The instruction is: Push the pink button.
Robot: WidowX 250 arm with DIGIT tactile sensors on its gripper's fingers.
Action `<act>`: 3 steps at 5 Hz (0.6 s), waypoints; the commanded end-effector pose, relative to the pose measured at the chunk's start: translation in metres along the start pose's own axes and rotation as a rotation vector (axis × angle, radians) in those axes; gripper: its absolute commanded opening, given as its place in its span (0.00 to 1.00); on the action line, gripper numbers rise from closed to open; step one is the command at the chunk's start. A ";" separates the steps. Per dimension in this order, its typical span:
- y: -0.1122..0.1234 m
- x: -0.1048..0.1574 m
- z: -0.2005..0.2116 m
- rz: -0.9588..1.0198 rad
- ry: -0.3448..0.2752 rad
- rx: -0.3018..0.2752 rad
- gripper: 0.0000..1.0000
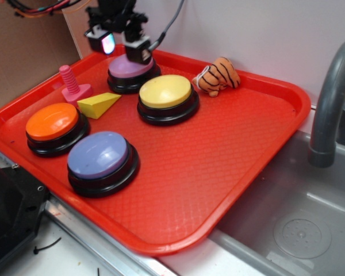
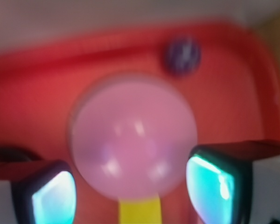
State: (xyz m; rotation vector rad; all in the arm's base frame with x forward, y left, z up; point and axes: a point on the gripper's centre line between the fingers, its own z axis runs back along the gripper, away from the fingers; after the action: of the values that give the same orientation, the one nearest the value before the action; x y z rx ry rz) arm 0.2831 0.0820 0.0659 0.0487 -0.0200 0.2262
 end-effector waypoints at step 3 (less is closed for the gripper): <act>0.010 0.024 -0.020 -0.027 -0.097 -0.051 1.00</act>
State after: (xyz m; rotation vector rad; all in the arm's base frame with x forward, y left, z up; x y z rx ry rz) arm 0.3069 0.0889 0.0488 0.0122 -0.1230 0.1728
